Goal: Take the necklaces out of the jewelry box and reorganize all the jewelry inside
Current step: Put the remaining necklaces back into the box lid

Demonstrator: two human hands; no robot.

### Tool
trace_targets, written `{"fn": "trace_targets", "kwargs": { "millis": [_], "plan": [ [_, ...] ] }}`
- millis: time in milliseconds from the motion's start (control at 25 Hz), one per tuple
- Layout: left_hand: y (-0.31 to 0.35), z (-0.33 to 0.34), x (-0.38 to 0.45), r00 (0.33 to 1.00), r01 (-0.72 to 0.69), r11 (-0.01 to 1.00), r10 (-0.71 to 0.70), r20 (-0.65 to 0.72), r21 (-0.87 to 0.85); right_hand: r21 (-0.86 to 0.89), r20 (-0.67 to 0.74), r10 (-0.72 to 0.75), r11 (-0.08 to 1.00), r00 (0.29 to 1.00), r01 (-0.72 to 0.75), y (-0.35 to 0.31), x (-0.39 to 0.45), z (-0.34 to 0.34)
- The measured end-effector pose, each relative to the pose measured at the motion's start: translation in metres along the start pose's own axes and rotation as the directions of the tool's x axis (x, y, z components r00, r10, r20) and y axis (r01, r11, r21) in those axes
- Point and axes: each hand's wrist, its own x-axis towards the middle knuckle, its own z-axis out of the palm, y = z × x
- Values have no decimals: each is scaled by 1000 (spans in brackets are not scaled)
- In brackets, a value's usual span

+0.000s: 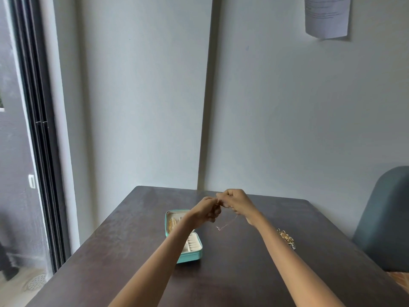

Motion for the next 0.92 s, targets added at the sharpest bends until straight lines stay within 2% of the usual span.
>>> {"fn": "trace_targets", "kwargs": {
  "millis": [160, 240, 400, 560, 640, 760, 840, 920],
  "plan": [
    [4, -5, -2, 989, 21, 984, 5, 148, -175, 231, -92, 77, 971, 993, -54, 18, 2, 0],
    [6, -6, -5, 989, 19, 954, 26, 147, -299, 265, -124, 122, 960, 985, -86, 29, 1, 4],
    [1, -13, -2, 997, -43, 844, 71, 33, -534, 188, -98, 167, 971, 981, -146, 48, -4, 21],
    [-12, -14, 7, 988, -141, 750, 66, -140, -646, 82, 33, 46, 995, 998, -49, 49, -8, 40],
    [-17, -14, 10, 981, -149, 781, 42, -188, -606, -22, 63, 14, 1000, 998, -13, 46, -8, 43],
    [-20, -17, 9, 980, -67, 922, -11, -199, -382, -168, 22, -5, 986, 1000, 9, 48, -6, 42],
    [-20, -16, 7, 986, 14, 974, -52, -161, -228, -179, -42, -28, 984, 999, 20, 49, -7, 41],
    [-21, -12, 6, 991, 73, 987, -89, -104, -146, -100, -46, -34, 995, 998, 29, 49, -7, 38]
  ]
}}
